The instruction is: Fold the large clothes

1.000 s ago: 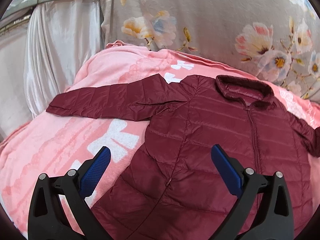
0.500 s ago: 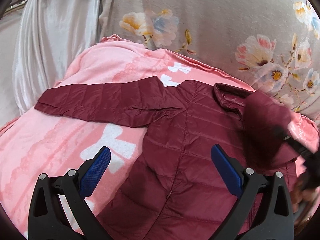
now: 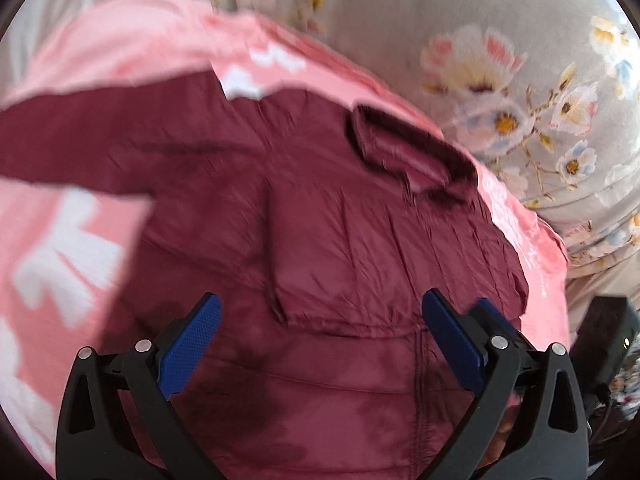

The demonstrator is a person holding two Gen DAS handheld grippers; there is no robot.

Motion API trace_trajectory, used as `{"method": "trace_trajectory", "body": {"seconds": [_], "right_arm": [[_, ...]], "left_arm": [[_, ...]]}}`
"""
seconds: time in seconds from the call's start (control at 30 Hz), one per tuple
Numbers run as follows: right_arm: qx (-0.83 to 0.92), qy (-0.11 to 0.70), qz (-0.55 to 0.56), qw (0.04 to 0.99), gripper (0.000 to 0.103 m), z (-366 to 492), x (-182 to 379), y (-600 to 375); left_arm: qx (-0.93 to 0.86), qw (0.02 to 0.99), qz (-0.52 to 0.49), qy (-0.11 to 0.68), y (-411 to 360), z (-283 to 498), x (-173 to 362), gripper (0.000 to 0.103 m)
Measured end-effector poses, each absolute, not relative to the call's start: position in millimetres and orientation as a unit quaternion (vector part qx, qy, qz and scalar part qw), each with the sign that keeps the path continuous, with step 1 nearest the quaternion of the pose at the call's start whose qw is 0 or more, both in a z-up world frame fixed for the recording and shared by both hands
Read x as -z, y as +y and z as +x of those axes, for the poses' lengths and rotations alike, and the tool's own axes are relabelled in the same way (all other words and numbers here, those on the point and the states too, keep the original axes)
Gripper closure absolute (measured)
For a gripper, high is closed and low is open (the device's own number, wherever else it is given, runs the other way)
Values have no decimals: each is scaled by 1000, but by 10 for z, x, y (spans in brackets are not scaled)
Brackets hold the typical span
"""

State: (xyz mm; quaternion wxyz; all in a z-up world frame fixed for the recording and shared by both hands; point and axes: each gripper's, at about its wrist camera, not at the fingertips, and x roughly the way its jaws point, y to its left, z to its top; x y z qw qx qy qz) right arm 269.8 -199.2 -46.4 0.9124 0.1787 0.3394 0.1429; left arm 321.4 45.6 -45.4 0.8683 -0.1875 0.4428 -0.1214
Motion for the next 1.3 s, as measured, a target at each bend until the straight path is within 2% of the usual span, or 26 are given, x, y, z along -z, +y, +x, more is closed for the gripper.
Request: {"method": "trace_trajectory", "body": {"seconds": [0.2, 0.3, 0.37, 0.4, 0.47, 0.57, 0.67, 0.73, 0.77, 0.8, 0.93, 0.97, 1.1, 1.3], "right_arm": [[-26, 322, 297, 898, 44, 2314, 654, -3082], [24, 319, 349, 881, 44, 2212, 803, -3506], [40, 313, 386, 867, 44, 2188, 893, -3728], [43, 310, 393, 865, 45, 2194, 914, -3783], [54, 304, 405, 861, 46, 2234, 949, -3871], [68, 297, 428, 851, 52, 2321, 1022, -3988], [72, 291, 453, 839, 63, 2485, 1051, -4041], [72, 287, 458, 838, 78, 2557, 1057, -4069], [73, 285, 455, 840, 96, 2582, 1038, -4063], [69, 277, 449, 847, 100, 2606, 978, -4046], [51, 194, 397, 895, 101, 2376, 508, -3846], [58, 196, 379, 903, 101, 2367, 471, -3798], [108, 282, 329, 895, 101, 2590, 730, -3724], [148, 351, 298, 876, 102, 2719, 985, -3718]], "left_arm": [[105, 828, -254, 489, 510, 3302, 818, 6], [97, 830, -258, 485, 513, 3325, 811, 16], [100, 830, -254, 486, 472, 3365, 798, 40], [103, 829, -252, 488, 459, 3395, 795, 45], [100, 830, -244, 491, 425, 3453, 791, 75], [90, 840, -231, 482, 434, 3510, 734, 96], [83, 856, -215, 463, 443, 3571, 617, 99], [81, 864, -204, 453, 444, 3602, 556, 100], [81, 868, -199, 447, 438, 3616, 523, 101], [79, 874, -192, 440, 436, 3623, 478, 101], [71, 893, -183, 405, 515, 3577, 314, 101], [61, 896, -170, 406, 522, 3584, 343, 101], [41, 878, -146, 455, 481, 3703, 731, 101], [31, 889, -111, 444, 386, 3668, 859, 100]]}}
